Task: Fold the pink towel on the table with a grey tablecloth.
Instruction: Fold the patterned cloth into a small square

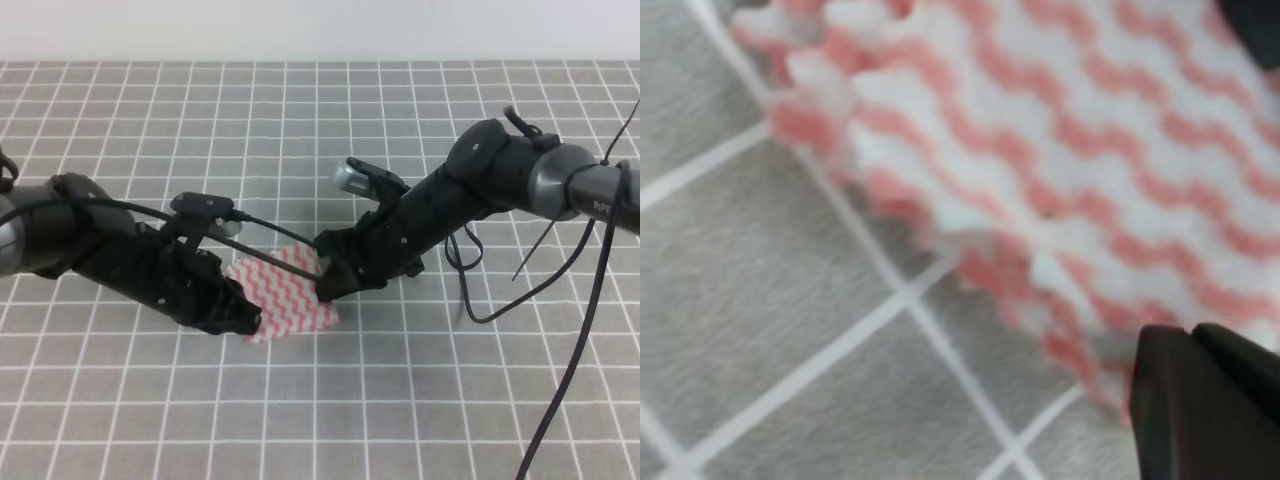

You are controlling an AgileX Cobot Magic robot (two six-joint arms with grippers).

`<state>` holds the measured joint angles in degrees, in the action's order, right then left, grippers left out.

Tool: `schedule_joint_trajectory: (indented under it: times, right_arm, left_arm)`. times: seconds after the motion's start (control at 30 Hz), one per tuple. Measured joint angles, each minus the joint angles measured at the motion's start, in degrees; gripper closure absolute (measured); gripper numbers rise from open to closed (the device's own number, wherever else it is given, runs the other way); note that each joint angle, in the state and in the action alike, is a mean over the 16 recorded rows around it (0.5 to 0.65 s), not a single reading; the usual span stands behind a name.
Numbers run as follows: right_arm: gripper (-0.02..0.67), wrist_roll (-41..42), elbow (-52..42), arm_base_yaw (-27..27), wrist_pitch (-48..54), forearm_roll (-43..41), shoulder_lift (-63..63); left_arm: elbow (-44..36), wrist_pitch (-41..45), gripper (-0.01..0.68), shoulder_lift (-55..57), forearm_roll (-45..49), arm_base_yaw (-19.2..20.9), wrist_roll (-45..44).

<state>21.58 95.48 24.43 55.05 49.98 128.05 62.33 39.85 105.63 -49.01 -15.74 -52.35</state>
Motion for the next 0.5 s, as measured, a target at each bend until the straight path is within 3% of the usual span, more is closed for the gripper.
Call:
schedule_joint_trajectory:
  times: [0.5]
  right_arm:
    - [0.664, 0.3, 6.0, 0.0, -0.4, 1.9, 0.1]
  left_arm:
    - [5.4, -7.7, 0.674, -1.2, -0.1, 0.0, 2.1]
